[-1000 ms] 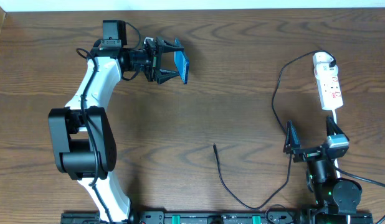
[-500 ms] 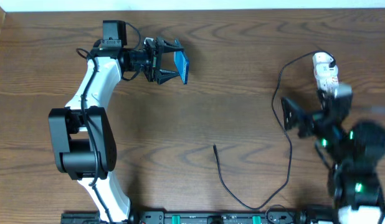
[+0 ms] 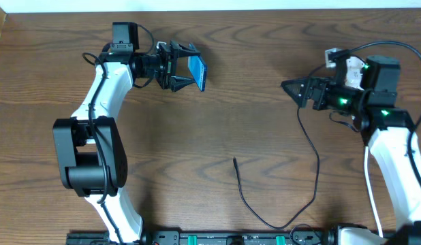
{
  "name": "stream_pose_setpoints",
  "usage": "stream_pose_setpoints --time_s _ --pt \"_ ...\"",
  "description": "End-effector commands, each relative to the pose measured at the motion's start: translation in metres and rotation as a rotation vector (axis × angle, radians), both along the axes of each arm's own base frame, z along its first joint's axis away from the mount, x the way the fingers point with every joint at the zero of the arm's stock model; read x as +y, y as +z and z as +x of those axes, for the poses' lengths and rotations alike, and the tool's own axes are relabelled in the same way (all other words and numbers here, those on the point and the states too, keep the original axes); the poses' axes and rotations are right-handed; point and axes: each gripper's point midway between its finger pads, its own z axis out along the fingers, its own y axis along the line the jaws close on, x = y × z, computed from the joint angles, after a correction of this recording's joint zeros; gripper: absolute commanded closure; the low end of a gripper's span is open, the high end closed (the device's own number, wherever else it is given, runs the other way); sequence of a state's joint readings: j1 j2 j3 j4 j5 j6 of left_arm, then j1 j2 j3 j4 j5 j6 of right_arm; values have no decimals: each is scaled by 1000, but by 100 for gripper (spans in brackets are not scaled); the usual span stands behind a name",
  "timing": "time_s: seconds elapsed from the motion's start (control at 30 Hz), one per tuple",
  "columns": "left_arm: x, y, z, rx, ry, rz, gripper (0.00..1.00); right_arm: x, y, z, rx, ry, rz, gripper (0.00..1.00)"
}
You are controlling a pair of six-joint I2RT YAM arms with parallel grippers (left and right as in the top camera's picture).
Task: Plug charger to phone and switch on socket
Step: 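Move the right gripper toward the phone held by the left gripper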
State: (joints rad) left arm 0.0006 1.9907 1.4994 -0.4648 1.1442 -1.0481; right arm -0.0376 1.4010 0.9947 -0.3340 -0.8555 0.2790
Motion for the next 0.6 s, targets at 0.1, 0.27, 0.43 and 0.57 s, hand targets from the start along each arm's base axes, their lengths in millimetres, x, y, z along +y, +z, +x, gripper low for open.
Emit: stream_pose_setpoints --time_s 0.1,0.27,0.43,0.57 --pt "-17 -4 1 -2 23 99 93 29 -10 0 10 30 -65 1" --pt "-35 -9 0 4 23 144 92 51 -22 -3 -8 25 -180 1" --pt "-61 -2 -2 -39 -13 127 93 71 -27 -8 0 12 -228 1" --pt "-81 0 -4 -54 -27 125 93 82 -25 -7 -11 -9 -238 1"
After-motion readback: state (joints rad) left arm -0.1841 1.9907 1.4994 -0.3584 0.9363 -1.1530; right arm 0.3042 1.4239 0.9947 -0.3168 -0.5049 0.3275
